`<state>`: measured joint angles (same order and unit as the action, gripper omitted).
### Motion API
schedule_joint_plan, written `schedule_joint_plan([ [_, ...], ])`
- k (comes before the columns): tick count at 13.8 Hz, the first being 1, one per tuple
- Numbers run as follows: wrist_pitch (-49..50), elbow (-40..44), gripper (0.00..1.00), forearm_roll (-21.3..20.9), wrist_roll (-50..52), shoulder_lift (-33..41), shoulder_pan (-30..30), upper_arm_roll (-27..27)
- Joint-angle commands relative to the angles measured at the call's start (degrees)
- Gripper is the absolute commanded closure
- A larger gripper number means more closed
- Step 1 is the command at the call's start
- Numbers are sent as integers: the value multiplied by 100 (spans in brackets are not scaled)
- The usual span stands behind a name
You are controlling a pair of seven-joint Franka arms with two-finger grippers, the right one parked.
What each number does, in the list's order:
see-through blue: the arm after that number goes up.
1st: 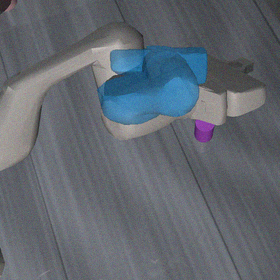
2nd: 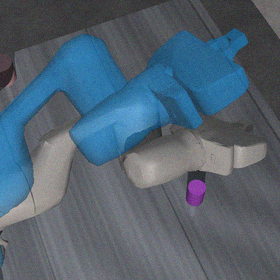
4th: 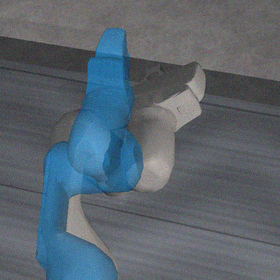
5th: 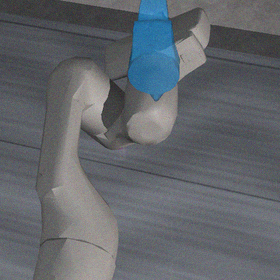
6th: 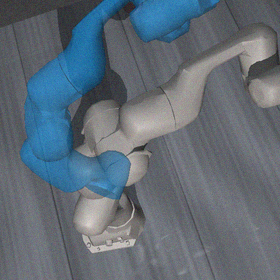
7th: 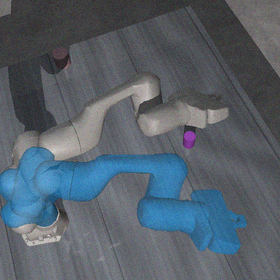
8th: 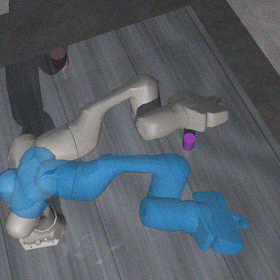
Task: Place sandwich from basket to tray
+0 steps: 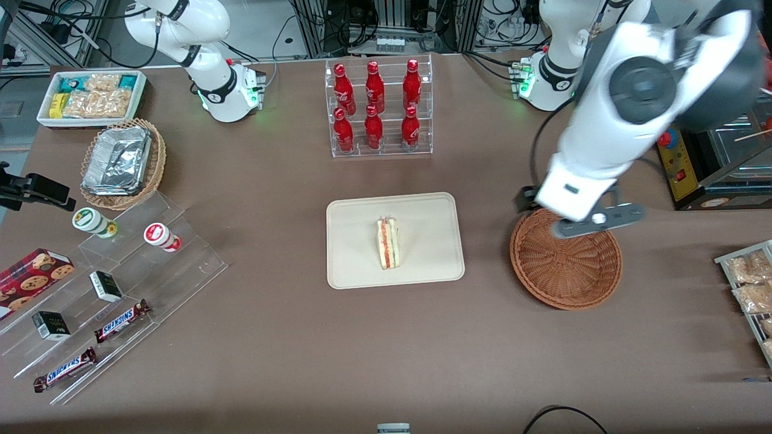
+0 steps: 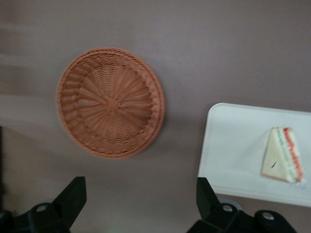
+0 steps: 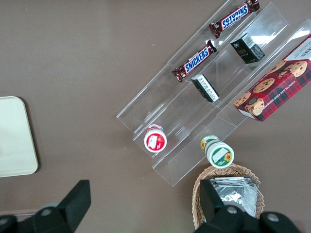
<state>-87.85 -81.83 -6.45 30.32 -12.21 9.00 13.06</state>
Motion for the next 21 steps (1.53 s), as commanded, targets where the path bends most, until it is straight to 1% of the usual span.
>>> schedule_joint_plan([
  [1, 311, -210, 0, 135, -772, 341, -407, 47],
  [2, 330, -332, 0, 144, -939, 464, -573, 47],
  [4, 286, -779, 0, 476, -1255, 894, -741, -40],
  [5, 234, -1069, 0, 600, -1536, 1131, -681, -362],
  [7, 6, -1614, 0, 811, -2098, 1579, -654, -672],
  [8, -187, -1947, 0, 855, -2336, 1825, -636, -856],
  [10, -730, -2650, 0, 856, -2417, 2379, -479, -1077],
  [11, -821, -2706, 0, 856, -2417, 2434, -469, -1078],
  [13, -839, -2532, 0, 847, -2426, 2391, -487, -1086],
  [14, -804, -2287, 0, 864, -2391, 2234, -530, -1086],
  [17, -243, -1146, 0, 944, -2435, 1487, -548, -1139],
  [19, -233, -652, 0, 935, -2574, 1152, -548, -1139],
  [21, -259, -571, 0, 856, -2681, 1037, -548, -1130],
])
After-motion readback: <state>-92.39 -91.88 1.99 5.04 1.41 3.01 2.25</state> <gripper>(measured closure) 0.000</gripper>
